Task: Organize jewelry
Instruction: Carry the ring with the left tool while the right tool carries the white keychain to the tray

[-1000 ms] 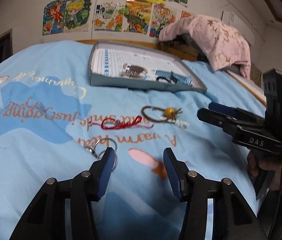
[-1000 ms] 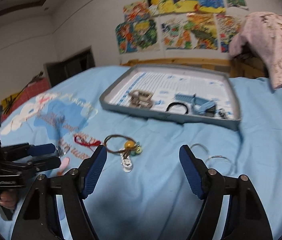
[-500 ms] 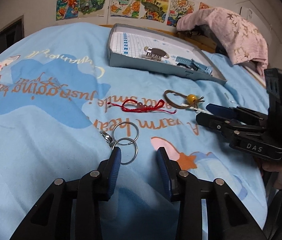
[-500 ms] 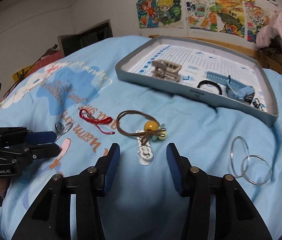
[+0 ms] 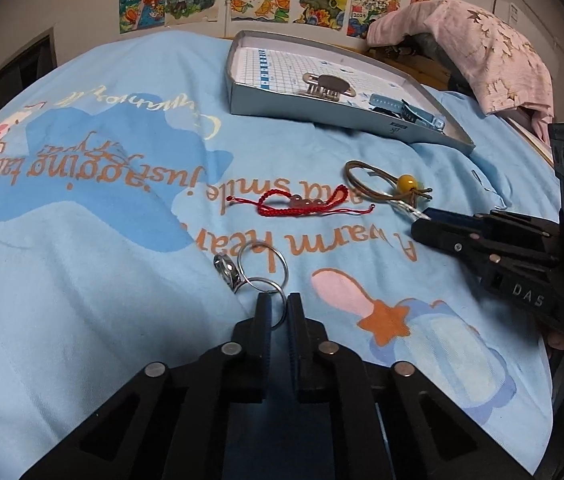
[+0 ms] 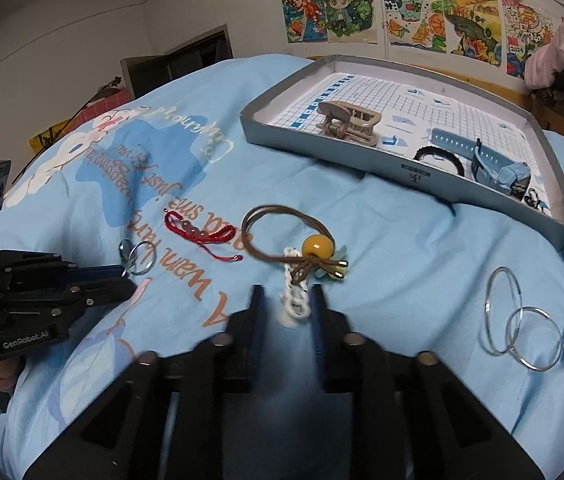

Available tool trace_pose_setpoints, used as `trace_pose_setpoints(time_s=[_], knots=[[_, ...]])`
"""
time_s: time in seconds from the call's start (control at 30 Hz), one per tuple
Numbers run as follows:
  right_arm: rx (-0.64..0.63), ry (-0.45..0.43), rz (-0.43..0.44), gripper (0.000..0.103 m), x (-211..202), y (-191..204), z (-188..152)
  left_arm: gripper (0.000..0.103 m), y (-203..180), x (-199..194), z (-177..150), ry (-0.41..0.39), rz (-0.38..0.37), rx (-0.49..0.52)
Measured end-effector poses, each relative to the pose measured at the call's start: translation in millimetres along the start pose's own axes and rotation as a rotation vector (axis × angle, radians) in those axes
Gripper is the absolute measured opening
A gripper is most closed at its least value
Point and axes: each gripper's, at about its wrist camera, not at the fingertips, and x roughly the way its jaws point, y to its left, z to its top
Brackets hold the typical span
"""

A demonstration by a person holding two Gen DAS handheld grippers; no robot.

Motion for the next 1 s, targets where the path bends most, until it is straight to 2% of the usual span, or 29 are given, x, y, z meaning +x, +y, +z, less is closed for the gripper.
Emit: trace_pose_setpoints(time_s=[0.17,0.33,0.57,0.77,0.9,1.0], knots=[[-0.009,0.013,0.018,0.014,-3,7,-3,0.004,-7,-9,3,0.001,-0.022,0.03],[0.051,0.016,0.069,0.014,-17,6,-10,0.004,-22,-24,9,-0.009,-0.048,0.098],[0.074,-0.071,0.065,0.014,-48,8,-9,0.004,-38,-46,25,-0.044,-0.076,0.187],[0.121,-0.17,0.039,0.014,-64,-8,-2,0.004,-50,-46,66,-0.081,-0.087,0.215],[0.126,-0.264,-0.026,0.014,-72,-26,15,0.004,-64,-30,108,-0.11,-0.078,0.257],[0.102,-0.308,-0.074,0.014,-63,-41,34,0.004,-66,-17,139,-0.133,-0.102,0.24]])
